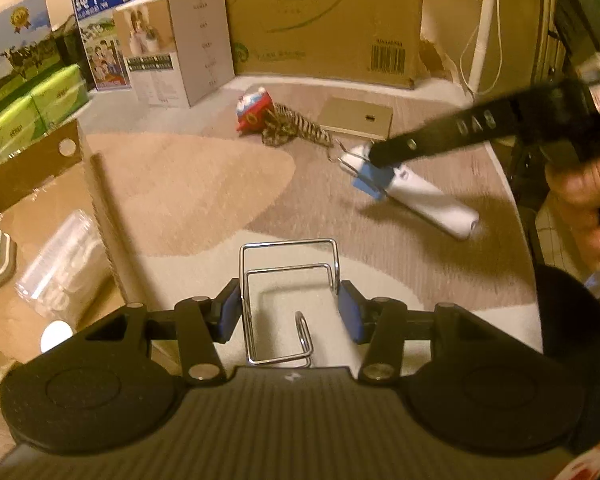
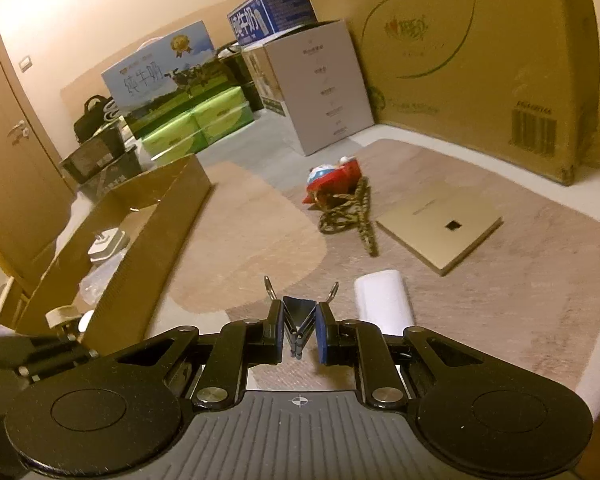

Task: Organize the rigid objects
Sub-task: 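Carry the wire frame into the tray and open the left tool while the right tool carries the clip, then lower the blue binder clip into the tray and open the right tool, then move both open tools from the tray back toward the white remote on the rug, then grasp the white remote with the left tool, then grasp the gold TP-LINK panel with the right tool while the left tool holds the remote, then carry the remote and the TP-LINK panel over the cardboard tray with both tools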

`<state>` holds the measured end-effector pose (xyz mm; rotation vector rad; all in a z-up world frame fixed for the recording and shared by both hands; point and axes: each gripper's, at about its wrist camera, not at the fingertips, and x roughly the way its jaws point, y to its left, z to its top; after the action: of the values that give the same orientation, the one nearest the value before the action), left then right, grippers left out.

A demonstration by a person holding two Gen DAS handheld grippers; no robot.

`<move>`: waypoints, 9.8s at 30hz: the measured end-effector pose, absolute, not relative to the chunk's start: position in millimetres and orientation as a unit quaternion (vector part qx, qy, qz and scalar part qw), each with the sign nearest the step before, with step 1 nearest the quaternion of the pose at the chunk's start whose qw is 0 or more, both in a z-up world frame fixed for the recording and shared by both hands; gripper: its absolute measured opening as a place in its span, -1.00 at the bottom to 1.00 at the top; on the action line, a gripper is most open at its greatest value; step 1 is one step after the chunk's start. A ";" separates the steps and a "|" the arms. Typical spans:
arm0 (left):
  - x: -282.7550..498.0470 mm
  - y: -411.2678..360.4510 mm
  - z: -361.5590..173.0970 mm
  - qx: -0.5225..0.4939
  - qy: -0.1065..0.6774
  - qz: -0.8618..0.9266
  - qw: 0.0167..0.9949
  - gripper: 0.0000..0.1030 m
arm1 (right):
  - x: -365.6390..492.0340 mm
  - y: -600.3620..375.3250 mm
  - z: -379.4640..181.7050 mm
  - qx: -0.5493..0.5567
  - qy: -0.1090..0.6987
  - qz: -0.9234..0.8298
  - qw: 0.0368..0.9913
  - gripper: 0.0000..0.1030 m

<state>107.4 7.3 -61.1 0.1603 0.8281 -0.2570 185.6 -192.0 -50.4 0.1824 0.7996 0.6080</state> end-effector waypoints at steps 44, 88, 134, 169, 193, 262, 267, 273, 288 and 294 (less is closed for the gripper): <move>47.5 184.3 36.1 -0.015 0.326 0.054 0.944 -0.08 | 123.4 -10.4 30.7 -0.044 0.302 0.409 0.860 -0.69; 102.3 248.2 -2.7 -0.036 0.344 0.099 0.933 0.10 | 211.3 78.3 -7.7 -0.047 0.334 0.423 0.841 -0.69; 73.5 121.3 24.9 -0.053 0.314 0.038 0.947 0.61 | 114.8 -146.8 -6.3 0.002 0.334 0.237 0.912 0.37; 161.5 -101.7 -61.8 -0.062 0.376 -0.001 0.924 0.36 | 201.9 -287.9 -60.7 -0.050 0.340 0.262 0.902 0.37; 200.0 -119.1 -102.5 -0.066 0.396 0.013 0.916 -0.31 | 262.3 -289.6 -91.0 -0.087 0.340 0.323 0.879 0.37; 156.7 -21.8 -58.3 -0.044 0.352 0.043 0.934 -0.34 | 214.1 -227.1 -64.8 0.004 0.329 0.278 0.903 0.70; 148.5 -14.4 -45.9 -0.047 0.340 0.045 0.938 -0.34 | 207.8 -220.0 -53.8 0.004 0.319 0.282 0.905 0.70; 141.4 -6.6 -30.6 -0.050 0.323 0.046 0.944 -0.34 | 200.5 -213.7 -39.3 0.002 0.304 0.284 0.909 0.70; 113.2 29.4 15.6 -0.052 0.292 0.047 0.954 -0.34 | 176.9 -174.3 -0.8 -0.009 0.269 0.302 0.915 0.70; 97.9 60.9 38.4 -0.052 0.286 0.054 0.955 -0.34 | 168.2 -141.2 17.3 -0.011 0.255 0.316 0.914 0.70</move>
<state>97.9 60.9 38.4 -0.1047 0.5811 0.1100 168.2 -141.2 17.3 -0.0235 0.5251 0.6516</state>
